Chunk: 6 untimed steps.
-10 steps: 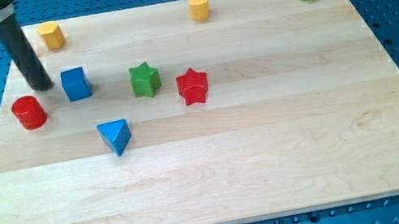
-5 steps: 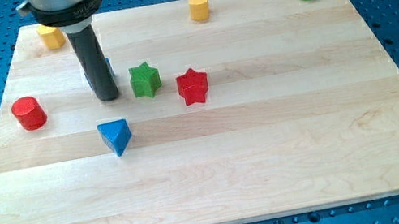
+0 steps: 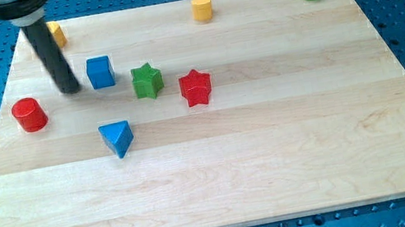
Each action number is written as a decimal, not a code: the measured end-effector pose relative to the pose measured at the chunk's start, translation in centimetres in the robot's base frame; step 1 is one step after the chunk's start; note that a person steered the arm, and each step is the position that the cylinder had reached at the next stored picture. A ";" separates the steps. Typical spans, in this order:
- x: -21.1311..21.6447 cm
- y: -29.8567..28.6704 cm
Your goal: Place the cube top to the green star
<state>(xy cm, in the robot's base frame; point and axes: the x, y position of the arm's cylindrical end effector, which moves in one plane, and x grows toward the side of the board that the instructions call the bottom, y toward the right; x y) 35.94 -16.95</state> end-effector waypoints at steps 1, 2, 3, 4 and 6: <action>-0.2 3.6; -2.4 2.7; -3.1 2.7; -3.1 3.5; -3.1 3.8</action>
